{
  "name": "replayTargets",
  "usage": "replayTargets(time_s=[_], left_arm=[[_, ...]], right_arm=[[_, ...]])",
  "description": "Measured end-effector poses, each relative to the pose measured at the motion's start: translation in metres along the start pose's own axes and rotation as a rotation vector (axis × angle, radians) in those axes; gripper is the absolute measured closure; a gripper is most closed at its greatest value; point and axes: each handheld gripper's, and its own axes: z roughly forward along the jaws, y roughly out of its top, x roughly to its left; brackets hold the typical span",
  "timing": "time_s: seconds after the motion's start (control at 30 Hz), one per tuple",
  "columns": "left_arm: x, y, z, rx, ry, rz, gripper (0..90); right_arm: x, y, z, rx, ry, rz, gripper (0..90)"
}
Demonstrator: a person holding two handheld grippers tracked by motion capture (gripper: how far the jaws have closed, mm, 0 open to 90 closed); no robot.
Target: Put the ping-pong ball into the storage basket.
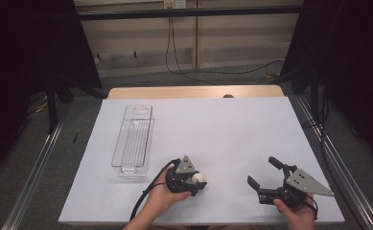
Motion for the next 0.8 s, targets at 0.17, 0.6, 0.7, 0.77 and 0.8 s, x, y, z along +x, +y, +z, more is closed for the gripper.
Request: replayTargets(time_s=[0.17, 0.6, 0.7, 0.77, 0.8], left_arm=[[0.0000, -0.0004, -0.0006, -0.003, -0.001, -0.008, 51.0], [0.0027, -0.0002, -0.0031, -0.016, -0.019, -0.019, 51.0], [0.0025, 0.0007, -0.0052, -0.005, -0.011, -0.033, 51.0], [0.0039, 0.0010, -0.0059, -0.015, -0.014, -0.030, 51.0], [0.0039, 0.0016, -0.0076, 0.000, -0.009, -0.033, 51.0]], right_arm=[[0.0001, 0.0003, -0.0003, -0.001, -0.007, 0.005, 2.1], [-0.0001, 0.0003, -0.0004, -0.002, 0.000, -0.003, 2.1], [0.0001, 0.0003, -0.0005, 0.000, -0.001, -0.001, 2.1], [0.0001, 0.0004, -0.0005, -0.001, 0.000, -0.001, 2.1], [0.0000, 0.0004, -0.0005, -0.002, 0.000, -0.003, 2.1]])
